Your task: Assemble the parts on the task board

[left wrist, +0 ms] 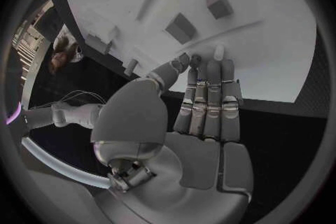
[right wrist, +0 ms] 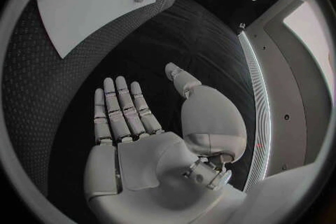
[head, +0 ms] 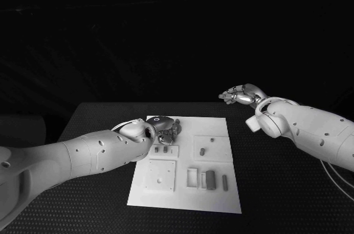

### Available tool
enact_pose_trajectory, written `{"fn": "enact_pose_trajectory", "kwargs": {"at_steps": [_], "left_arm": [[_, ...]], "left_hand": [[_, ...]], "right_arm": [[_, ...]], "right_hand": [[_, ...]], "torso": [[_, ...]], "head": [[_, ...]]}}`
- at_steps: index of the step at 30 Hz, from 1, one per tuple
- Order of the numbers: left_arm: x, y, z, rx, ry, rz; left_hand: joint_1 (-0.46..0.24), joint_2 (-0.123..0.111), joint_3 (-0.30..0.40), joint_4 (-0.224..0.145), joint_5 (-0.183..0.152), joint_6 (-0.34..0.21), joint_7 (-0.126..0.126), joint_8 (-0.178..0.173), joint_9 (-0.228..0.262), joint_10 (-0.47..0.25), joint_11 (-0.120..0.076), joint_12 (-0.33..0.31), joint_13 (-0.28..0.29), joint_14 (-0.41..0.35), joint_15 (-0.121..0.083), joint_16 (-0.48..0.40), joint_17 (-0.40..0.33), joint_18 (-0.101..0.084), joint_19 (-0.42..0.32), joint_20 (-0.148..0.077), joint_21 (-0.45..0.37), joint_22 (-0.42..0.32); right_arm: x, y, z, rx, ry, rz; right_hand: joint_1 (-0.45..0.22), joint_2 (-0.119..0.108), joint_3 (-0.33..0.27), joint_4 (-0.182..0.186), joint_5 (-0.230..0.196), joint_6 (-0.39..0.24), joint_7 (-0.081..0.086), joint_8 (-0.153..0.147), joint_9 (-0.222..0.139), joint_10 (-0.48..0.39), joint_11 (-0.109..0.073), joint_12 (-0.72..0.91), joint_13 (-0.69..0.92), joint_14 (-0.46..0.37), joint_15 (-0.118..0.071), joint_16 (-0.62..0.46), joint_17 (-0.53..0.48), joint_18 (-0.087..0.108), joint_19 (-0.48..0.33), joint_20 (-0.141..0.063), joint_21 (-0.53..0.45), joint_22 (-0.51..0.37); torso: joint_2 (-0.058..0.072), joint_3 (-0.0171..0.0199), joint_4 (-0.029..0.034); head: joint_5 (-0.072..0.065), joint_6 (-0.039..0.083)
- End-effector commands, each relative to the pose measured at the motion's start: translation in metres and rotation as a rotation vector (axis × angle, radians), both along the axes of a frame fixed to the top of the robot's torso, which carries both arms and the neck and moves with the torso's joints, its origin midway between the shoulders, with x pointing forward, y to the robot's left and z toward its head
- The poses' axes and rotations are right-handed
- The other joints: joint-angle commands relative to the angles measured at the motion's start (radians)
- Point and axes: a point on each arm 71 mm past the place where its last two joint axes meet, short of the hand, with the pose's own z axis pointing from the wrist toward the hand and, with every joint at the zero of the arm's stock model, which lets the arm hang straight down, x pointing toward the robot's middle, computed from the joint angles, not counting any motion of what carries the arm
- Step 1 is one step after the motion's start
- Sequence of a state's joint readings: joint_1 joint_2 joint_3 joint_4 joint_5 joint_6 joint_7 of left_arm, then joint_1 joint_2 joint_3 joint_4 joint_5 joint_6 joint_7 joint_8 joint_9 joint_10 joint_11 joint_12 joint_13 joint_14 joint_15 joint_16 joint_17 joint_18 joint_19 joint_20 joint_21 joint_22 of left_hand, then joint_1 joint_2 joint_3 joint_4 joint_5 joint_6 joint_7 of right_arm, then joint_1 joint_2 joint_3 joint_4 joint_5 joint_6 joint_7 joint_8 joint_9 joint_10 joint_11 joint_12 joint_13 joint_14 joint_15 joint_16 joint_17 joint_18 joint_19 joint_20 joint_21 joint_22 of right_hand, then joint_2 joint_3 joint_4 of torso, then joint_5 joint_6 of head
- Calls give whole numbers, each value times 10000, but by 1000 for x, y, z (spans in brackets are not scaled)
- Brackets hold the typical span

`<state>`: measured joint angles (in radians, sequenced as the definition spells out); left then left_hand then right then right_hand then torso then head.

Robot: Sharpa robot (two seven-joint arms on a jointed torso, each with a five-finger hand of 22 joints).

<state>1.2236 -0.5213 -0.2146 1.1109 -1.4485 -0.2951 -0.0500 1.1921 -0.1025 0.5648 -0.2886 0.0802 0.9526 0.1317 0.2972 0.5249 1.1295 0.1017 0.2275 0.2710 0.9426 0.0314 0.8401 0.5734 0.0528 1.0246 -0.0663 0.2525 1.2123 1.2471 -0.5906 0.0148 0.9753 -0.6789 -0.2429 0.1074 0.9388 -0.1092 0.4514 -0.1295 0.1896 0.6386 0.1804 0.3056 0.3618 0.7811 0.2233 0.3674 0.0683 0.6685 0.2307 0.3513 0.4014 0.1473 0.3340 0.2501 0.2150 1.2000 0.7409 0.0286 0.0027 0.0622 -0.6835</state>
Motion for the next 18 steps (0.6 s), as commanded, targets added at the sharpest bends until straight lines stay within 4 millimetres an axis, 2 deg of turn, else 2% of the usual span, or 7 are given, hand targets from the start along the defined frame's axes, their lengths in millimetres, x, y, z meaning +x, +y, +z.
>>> {"fn": "enact_pose_trajectory", "kwargs": {"at_steps": [1, 18], "left_arm": [[-1, -4, -2, 77, 117, -232], [-2, -1, -14, 441, 315, -157]], "left_hand": [[90, -14, 79, 11, 32, 99, 19, 54, -18, 128, -5, 36, 21, 96, -18, 54, 35, 68, 130, -11, 69, 30], [299, -66, 161, -5, 8, -22, 82, -50, -91, 115, 38, -165, -22, 313, -121, 90, 189, 72, 352, -112, 113, 157]], "right_arm": [[0, 2, 0, 37, -20, 198], [-1, 2, 0, 38, -18, 203]], "right_hand": [[86, 2, -11, 28, -1, -82, 721, 67, 3, 61, -24, -67, -9, 18, 58, -49, -14, -91, 21, -34, -66, 12], [83, 2, -18, 33, -1, -84, 721, 74, 2, 72, -25, -84, -9, 21, 58, -55, -21, -94, 25, -35, -79, 26]], "torso": [[5, 3, -2], [5, 2, -5]], "head": [[-2, -8], [-49, -82]]}}
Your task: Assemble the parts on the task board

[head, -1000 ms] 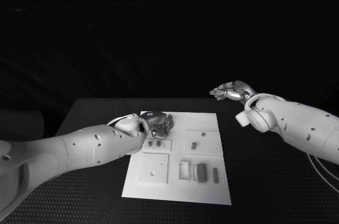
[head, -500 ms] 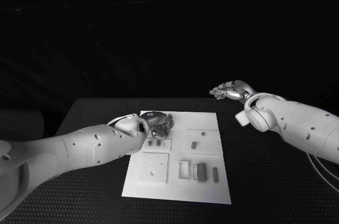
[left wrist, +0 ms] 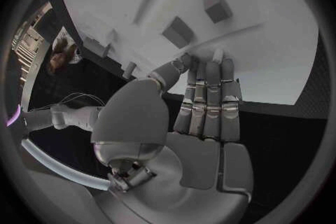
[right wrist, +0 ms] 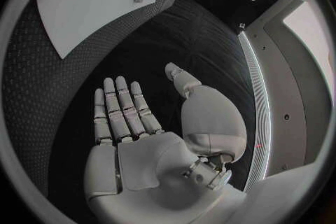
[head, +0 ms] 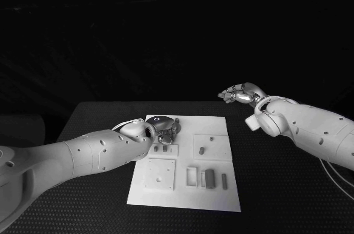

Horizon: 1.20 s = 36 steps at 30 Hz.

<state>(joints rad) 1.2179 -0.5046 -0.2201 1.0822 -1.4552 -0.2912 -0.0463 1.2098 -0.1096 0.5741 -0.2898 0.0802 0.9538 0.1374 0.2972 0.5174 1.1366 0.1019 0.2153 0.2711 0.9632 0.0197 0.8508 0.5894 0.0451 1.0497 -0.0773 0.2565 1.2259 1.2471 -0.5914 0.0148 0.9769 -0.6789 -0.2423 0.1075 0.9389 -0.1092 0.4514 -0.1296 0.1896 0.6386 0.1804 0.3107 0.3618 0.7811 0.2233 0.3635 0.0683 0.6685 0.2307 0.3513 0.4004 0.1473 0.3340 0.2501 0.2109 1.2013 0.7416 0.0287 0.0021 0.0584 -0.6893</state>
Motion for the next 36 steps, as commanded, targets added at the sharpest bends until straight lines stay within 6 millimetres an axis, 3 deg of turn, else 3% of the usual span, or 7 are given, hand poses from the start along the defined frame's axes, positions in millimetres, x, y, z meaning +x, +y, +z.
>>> {"fn": "enact_pose_trajectory", "kwargs": {"at_steps": [1, 8, 11, 19, 36], "left_arm": [[-4, -1, -9, 265, 287, -166], [-5, -1, -9, 169, 271, -118], [-5, -1, -9, -39, 452, 19], [-3, 2, -6, -879, 475, 371], [-3, 8, -1, -2246, 513, 697]], "left_hand": [[130, 7, 72, 9, 8, -27, 27, -47, -16, 52, 34, -47, -24, 122, -10, -13, 37, 149, 115, -8, 78, 28], [230, 131, 222, 19, -23, 381, -71, 141, 48, 549, -146, -74, 45, 530, -193, 67, 207, 157, 509, -173, 209, 221], [266, 152, 394, 30, -225, 595, -158, 214, 70, 806, -235, -142, 92, 633, -259, 127, 366, 129, 629, -245, 232, 328], [184, 219, 508, 32, -230, 908, -276, 308, 98, 1207, -378, -232, 182, 861, -398, 217, 612, 124, 899, -378, 315, 527], [-10, 326, 489, 46, -235, 1053, -324, 332, 120, 1441, -441, -373, 243, 1133, -527, 199, 739, 123, 1176, -505, 360, 667]], "right_arm": [[-1, 2, 0, 35, -21, 189], [-1, 2, 0, 40, -20, 204], [-1, 2, 0, 39, -17, 207], [-1, 3, 0, 40, -23, 200], [-1, 2, 0, 38, -34, 179]], "right_hand": [[82, 3, -18, 34, -1, -84, 721, 24, 2, 73, -24, -45, -9, 21, 59, -55, -13, -94, 25, -35, -40, 15], [80, 3, -21, 37, -1, -85, 721, 27, 2, 77, -24, -52, -8, 22, 59, -57, -15, -95, 27, -36, -45, 20], [80, 3, -22, 38, -1, -85, 721, 28, 1, 78, -25, -54, -8, 23, 59, -58, -16, -96, 28, -36, -47, 22], [80, -1, -25, 38, -1, -85, 720, 31, 1, 82, -25, -62, -8, 21, 59, -62, -20, -97, 28, -37, -54, 28], [86, -2, -27, 38, 0, -87, 719, 38, 0, 91, -26, -78, -8, 14, 63, -72, -28, -100, 30, -40, -68, 42]], "torso": [[0, 0, 1], [-7, -2, 4], [-7, -7, 5], [-7, 0, 1], [-7, 4, 2]], "head": [[-15, -22], [-14, -29], [-16, -29], [-3, -15], [3, 52]]}}
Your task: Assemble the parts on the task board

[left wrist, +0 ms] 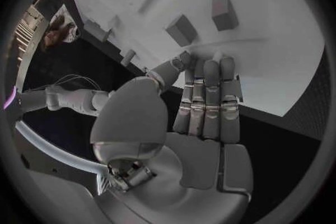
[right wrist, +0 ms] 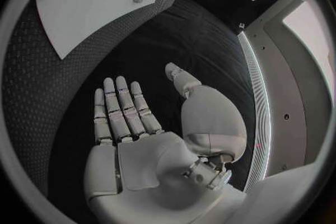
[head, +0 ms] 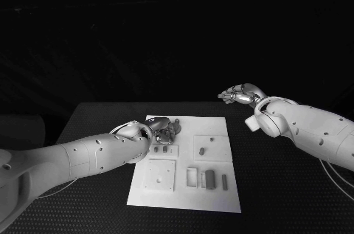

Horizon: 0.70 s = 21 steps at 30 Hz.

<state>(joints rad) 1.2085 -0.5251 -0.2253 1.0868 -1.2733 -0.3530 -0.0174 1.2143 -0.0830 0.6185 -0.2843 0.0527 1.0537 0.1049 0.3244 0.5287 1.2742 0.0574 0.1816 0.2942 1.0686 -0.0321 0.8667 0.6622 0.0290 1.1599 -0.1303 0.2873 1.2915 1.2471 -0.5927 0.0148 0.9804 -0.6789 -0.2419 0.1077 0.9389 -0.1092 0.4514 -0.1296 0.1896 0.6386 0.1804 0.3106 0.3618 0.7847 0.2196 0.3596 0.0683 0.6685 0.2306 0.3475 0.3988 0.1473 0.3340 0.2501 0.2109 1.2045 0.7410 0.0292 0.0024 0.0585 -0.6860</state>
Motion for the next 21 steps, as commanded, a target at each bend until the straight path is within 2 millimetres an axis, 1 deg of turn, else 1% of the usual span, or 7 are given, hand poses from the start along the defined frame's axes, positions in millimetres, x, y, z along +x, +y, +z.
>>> {"fn": "enact_pose_trajectory", "kwargs": {"at_steps": [1, 13, 19, 21], "left_arm": [[-3, -5, 4, -722, -47, -178], [-3, 5, 17, -1267, -28, -38], [-3, 17, 20, -1226, 117, 125], [-4, 22, 20, -1156, 160, 172]], "left_hand": [[-50, 65, 52, -13, 42, 55, -1, 59, 8, 68, 3, -41, 13, 84, -11, 37, 12, 285, 78, 21, 51, 13], [-16, 63, 92, -31, 54, 64, -8, 54, 9, 94, -3, -84, 21, 127, -30, 16, 28, 280, 109, 2, 41, 36], [-21, 46, 95, -27, 65, 71, -8, 53, 11, 107, -3, -101, 25, 143, -34, 7, 36, 274, 119, -2, 37, 47], [-29, 41, 93, -24, 68, 75, -8, 53, 11, 114, -3, -107, 27, 148, -34, 3, 39, 271, 124, -4, 37, 52]], "right_arm": [[0, 1, 0, 31, -34, 158], [-1, -1, 0, 21, -37, 122], [-1, -4, 1, 8, -31, 85], [-1, -4, 1, 5, -33, 74]], "right_hand": [[86, -2, -28, 38, 0, -87, 719, 39, 0, 54, 11, -39, -8, 14, 63, -34, -12, -99, 30, -40, -68, 10], [90, -5, -30, 37, 0, -88, 718, 42, 0, 59, 11, -47, -8, 12, 64, -39, -16, -101, 32, -41, -76, 17], [92, -7, -31, 37, 0, -89, 718, 45, -1, 63, 11, -54, -8, 11, 65, -42, -19, -102, 33, -42, -82, 23], [92, -8, -31, 37, 0, -89, 717, 46, -1, 64, 11, -55, -8, 11, 66, -42, -20, -102, 34, -42, -83, 25]], "torso": [[-2, -4, -1], [-5, -11, 5], [-11, -20, 13], [-12, -18, 10]], "head": [[2, 19], [-16, 32], [-35, 22], [-38, 19]]}}
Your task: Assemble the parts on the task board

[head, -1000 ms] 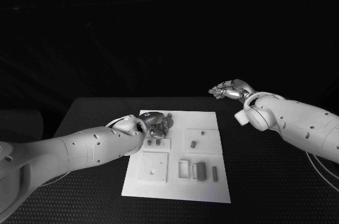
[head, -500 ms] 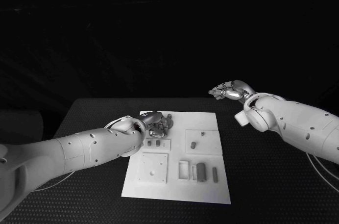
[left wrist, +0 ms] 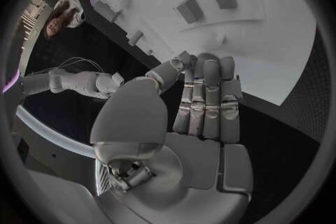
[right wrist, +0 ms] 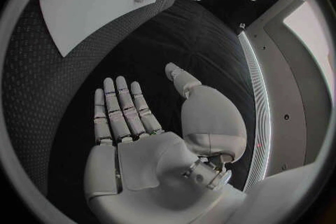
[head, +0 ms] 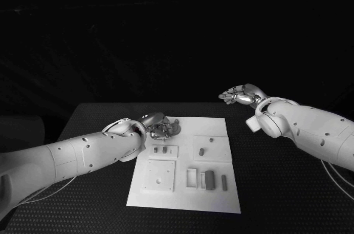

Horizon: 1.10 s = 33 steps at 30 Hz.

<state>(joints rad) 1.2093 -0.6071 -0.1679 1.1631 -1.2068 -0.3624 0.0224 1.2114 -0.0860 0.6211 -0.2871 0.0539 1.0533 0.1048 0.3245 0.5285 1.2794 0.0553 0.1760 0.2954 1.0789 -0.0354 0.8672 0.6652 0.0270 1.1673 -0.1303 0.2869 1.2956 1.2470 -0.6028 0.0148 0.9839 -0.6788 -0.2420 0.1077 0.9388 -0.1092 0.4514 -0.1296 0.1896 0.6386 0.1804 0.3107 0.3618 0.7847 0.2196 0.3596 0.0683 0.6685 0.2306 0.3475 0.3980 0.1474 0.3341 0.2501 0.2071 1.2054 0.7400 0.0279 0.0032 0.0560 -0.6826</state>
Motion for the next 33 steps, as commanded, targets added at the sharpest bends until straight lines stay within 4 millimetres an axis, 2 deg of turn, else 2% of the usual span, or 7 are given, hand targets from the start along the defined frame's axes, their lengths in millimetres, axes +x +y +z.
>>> {"fn": "enact_pose_trajectory", "kwargs": {"at_steps": [1, 11, 33], "left_arm": [[-1, 5, -1, 18, 251, -67], [-1, 25, -5, 321, 575, 133], [-1, 25, -11, 722, 605, -5]], "left_hand": [[1, 70, 67, 4, 57, 79, -8, 53, 13, 62, 17, -52, 15, 46, -1, -3, 10, 292, 51, -4, 41, 12], [4, 57, 75, -2, 67, 67, -3, 37, 9, 59, 22, -93, 17, 40, 2, -33, 19, 283, 42, -9, 21, 28], [-10, 59, 75, 0, 71, 40, 12, 11, 2, 51, 37, -153, 20, 24, 13, -75, 34, 267, 22, -8, -11, 50]], "right_arm": [[0, 1, 0, 25, -33, 132], [-1, 0, 0, 21, -32, 124], [-1, 0, 0, 23, -37, 128]], "right_hand": [[93, -9, -31, 37, 0, -89, 717, 46, 0, 65, 11, -56, -8, 11, 66, -43, -12, -103, 34, -42, -46, 17], [96, -11, -32, 39, 1, -90, 716, 50, -1, 71, 10, -66, -7, 12, 67, -47, -16, -105, 39, -43, -54, 26], [99, -10, -34, 43, 1, -93, 717, 57, -3, 82, 10, -85, -7, 14, 67, -52, -23, -107, 45, -45, -71, 43]], "torso": [[1, 1, 0], [6, -10, 4], [16, 14, -12]], "head": [[-3, -15], [-10, -51], [-6, -67]]}}
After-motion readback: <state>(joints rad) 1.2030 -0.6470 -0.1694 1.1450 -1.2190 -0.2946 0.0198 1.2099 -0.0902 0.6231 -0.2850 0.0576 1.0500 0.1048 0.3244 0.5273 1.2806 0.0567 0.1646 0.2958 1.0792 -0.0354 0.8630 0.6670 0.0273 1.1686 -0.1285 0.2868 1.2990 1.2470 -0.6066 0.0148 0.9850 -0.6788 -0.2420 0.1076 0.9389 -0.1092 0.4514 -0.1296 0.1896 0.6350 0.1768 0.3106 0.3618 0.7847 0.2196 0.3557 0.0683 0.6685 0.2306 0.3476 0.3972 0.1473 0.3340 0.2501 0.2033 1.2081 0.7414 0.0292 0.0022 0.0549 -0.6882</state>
